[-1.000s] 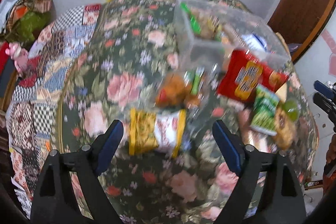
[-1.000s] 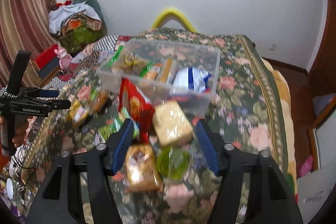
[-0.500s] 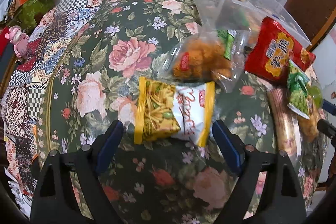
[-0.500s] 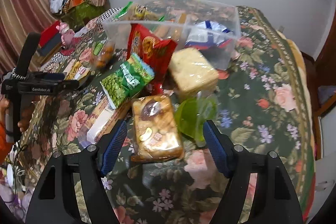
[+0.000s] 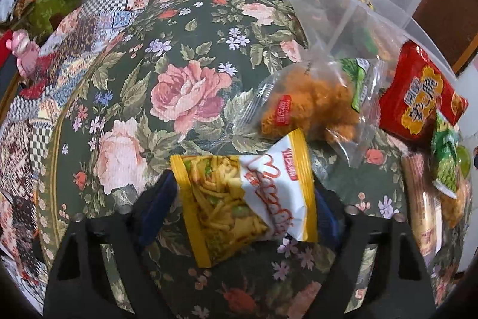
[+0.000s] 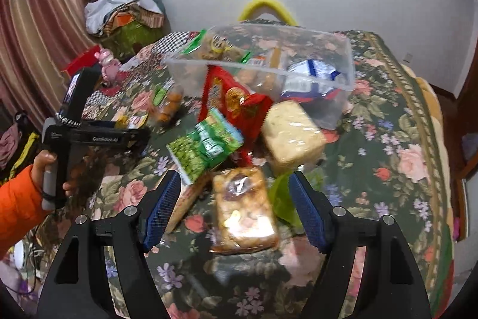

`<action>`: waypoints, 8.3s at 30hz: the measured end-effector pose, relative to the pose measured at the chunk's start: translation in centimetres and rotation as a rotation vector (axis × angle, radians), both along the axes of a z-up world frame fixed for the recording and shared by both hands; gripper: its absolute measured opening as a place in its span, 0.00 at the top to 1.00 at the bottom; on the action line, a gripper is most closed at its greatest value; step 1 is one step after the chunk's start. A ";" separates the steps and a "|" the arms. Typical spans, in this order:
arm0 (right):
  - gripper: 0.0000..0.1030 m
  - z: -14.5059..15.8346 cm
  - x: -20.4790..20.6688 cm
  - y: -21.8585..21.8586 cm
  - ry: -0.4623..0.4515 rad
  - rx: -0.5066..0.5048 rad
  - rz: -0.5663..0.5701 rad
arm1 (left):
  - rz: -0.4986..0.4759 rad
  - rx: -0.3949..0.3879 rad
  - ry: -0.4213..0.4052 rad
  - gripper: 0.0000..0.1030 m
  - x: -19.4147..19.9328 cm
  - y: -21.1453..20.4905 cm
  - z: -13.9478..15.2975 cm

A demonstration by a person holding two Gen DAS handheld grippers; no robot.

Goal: Organize snacks
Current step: 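Grasp the yellow fries pack with the left tool while the right tool grasps a wrapped bread cake, then carry the fries pack and bread cake over the clear box and release them, then grasp the orange snack bag with the left tool while the right tool grasps the green jelly cup, then carry the snack bag and jelly cup into the clear box and release them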

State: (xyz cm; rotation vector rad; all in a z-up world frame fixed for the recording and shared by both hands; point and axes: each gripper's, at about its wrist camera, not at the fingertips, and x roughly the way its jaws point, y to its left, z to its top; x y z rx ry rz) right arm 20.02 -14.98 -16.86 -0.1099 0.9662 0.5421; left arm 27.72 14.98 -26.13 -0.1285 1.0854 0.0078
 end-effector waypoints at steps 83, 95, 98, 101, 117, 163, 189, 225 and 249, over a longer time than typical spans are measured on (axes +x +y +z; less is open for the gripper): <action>0.59 3.9 14.6 -3.1 -0.125 0.061 -0.140 | -0.131 -0.124 -0.191 0.45 12.9 -14.3 10.4; 0.59 0.3 19.0 -2.7 0.012 0.045 -0.130 | -0.151 -0.097 -0.085 0.45 17.2 -15.4 8.2; 0.59 0.1 19.3 -2.4 0.006 0.030 -0.119 | -0.139 -0.098 -0.076 0.45 17.5 -15.3 7.8; 0.59 0.0 19.3 -2.3 0.005 0.027 -0.116 | -0.126 -0.113 -0.067 0.42 17.5 -15.1 7.4; 0.51 2.9 16.7 -1.9 -0.079 -0.022 -0.101 | -0.142 -0.030 -0.144 0.34 14.1 -15.4 9.9; 0.45 -2.5 2.0 -5.1 0.132 0.002 -0.120 | -0.029 0.008 -0.018 0.22 -0.1 -5.3 3.2; 0.54 -4.2 2.8 -4.4 0.110 -0.042 -0.137 | 0.030 0.022 -0.068 0.35 5.9 -4.9 1.4; 0.63 5.4 4.8 -5.7 -0.106 0.037 -0.179 | -0.022 -0.037 -0.283 0.46 0.2 -6.8 13.2; 0.63 3.7 13.4 -0.2 -0.115 0.051 -0.091 | -0.030 -0.075 -0.291 0.46 11.1 -10.4 13.7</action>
